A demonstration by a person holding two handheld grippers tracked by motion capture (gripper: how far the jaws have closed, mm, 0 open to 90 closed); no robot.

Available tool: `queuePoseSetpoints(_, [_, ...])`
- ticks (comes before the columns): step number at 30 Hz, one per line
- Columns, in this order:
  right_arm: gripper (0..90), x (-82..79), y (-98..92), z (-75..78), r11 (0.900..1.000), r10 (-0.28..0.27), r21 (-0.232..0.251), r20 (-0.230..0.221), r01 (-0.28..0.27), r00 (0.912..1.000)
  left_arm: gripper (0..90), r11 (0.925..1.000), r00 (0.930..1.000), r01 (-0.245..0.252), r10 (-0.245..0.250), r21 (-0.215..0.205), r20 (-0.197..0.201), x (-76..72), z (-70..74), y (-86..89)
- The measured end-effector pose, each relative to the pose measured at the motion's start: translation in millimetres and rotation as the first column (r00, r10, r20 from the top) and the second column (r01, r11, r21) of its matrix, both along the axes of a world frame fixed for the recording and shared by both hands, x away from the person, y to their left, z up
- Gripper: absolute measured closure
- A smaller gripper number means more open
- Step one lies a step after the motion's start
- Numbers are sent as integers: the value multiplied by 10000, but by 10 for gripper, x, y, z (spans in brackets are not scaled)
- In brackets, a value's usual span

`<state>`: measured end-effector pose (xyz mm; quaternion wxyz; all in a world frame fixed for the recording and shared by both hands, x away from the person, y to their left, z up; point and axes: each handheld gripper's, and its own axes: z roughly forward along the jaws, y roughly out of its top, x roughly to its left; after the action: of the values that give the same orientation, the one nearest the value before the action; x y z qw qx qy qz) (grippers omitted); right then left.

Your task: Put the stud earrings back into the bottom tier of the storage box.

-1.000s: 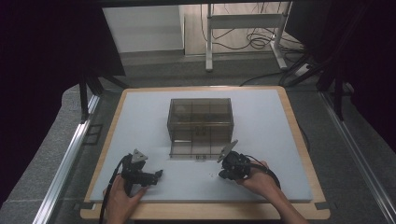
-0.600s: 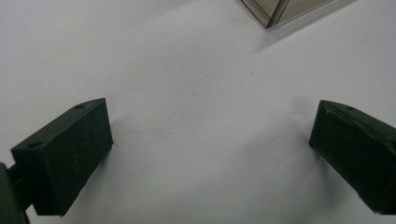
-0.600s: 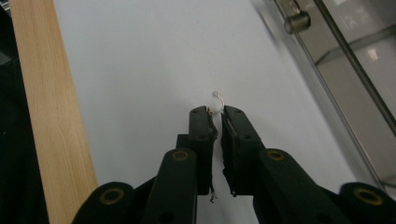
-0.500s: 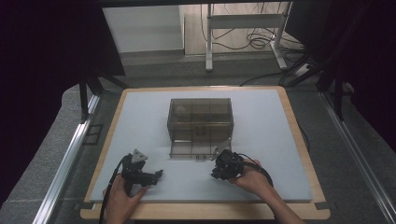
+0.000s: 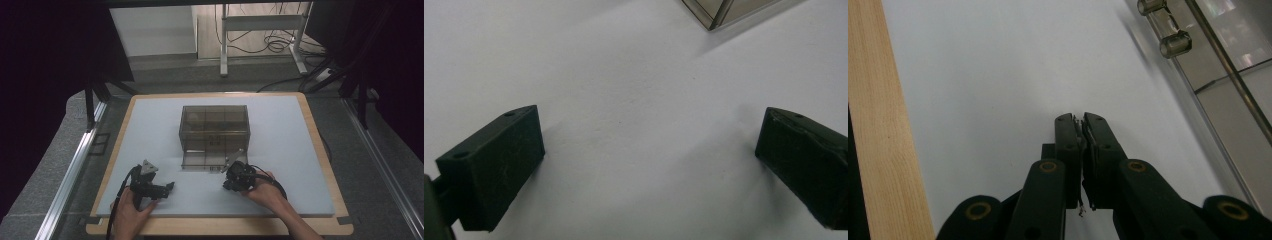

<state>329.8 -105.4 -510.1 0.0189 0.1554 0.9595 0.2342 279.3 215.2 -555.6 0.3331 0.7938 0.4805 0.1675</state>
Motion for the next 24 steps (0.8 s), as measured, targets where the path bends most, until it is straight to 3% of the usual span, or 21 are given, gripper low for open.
queuePoseSetpoints(11, [843,67,-92,18,9974,-340,618,-617,378,9975,0,10000,10000,-2,2,-1,-1,0,0,0])
queuePoseSetpoints(19, [842,98,-133,149,9943,-429,954,-521,477,9977,0,10000,10000,11,-11,2,5,2,0,1])
queuePoseSetpoints(24, [841,136,-142,211,9881,-545,1416,-395,596,9977,0,10000,10000,16,-16,17,11,2,0,2])
